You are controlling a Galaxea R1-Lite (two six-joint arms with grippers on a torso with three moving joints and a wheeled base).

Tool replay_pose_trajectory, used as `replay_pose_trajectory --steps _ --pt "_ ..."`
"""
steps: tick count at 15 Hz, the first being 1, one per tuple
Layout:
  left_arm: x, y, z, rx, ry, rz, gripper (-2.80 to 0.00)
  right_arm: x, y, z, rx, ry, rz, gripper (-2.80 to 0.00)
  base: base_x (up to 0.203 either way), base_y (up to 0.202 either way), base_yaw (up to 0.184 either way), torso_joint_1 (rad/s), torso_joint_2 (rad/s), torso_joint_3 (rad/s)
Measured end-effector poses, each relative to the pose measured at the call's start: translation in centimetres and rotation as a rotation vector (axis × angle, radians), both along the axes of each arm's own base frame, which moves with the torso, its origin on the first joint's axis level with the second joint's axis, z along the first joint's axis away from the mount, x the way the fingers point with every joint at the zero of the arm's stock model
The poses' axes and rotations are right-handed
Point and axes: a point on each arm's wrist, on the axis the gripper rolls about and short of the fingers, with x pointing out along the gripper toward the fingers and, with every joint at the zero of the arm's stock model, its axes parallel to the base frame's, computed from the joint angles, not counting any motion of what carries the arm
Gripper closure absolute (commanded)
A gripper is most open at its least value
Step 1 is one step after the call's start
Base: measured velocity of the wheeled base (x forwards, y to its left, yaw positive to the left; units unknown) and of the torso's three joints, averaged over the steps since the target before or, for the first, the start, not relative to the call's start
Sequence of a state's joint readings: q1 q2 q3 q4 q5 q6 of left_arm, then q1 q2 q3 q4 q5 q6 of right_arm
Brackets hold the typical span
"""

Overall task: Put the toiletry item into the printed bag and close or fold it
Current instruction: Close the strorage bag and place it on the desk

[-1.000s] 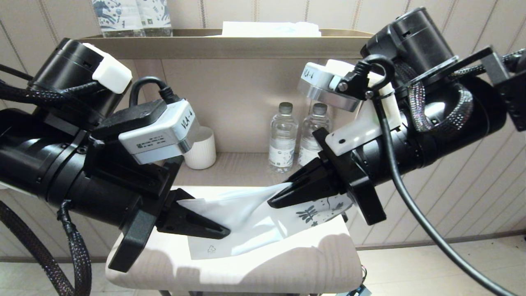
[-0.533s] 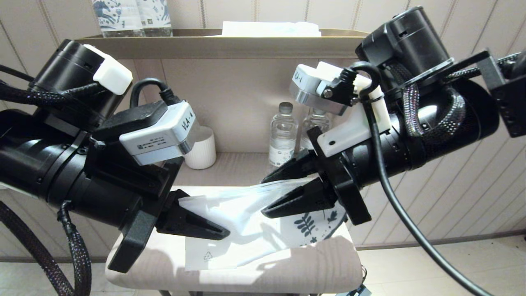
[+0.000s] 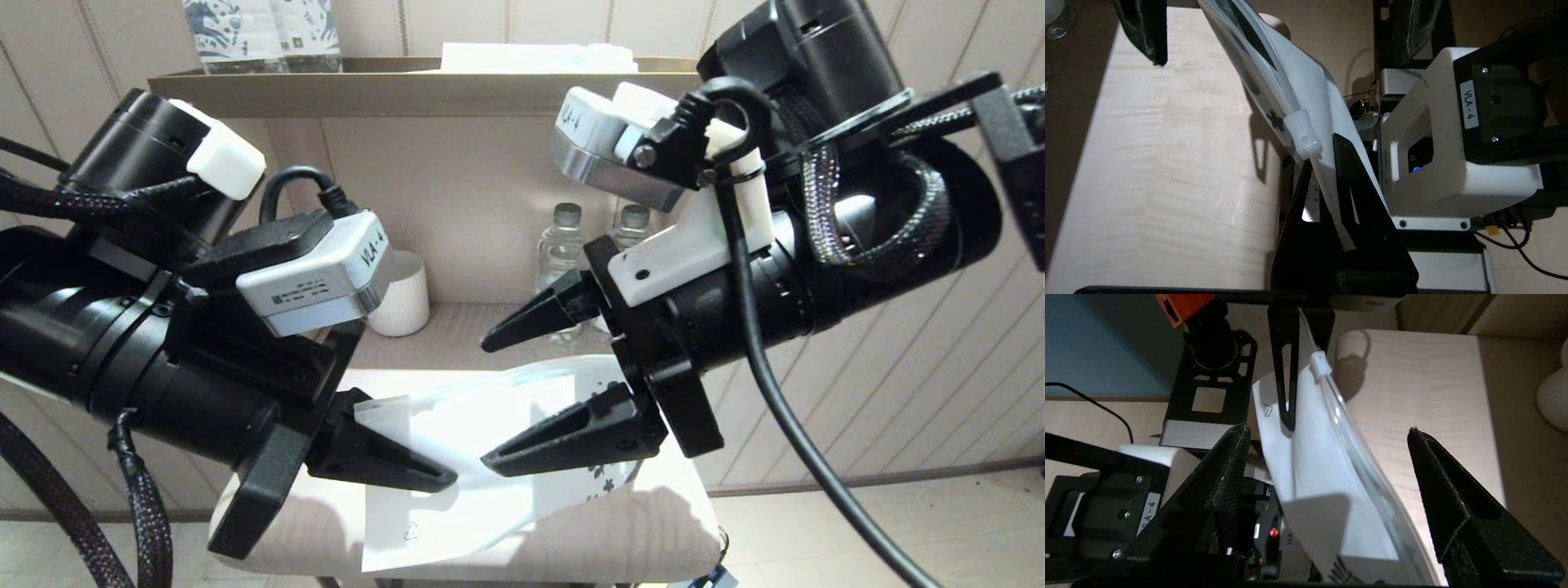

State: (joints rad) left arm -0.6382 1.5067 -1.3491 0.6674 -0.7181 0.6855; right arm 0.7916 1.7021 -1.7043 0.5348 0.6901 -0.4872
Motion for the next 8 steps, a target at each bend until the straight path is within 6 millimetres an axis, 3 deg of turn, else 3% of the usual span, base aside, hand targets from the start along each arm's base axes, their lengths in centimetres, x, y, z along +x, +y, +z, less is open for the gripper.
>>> replay_pose_trajectory --steps 8 --pt "-0.55 0.04 0.09 -0.042 0.015 -0.027 0.0 -0.06 1.13 -1.01 0.089 -0.036 0.071 -2.8 0.0 0.0 0.0 0.0 0.0 0.0"
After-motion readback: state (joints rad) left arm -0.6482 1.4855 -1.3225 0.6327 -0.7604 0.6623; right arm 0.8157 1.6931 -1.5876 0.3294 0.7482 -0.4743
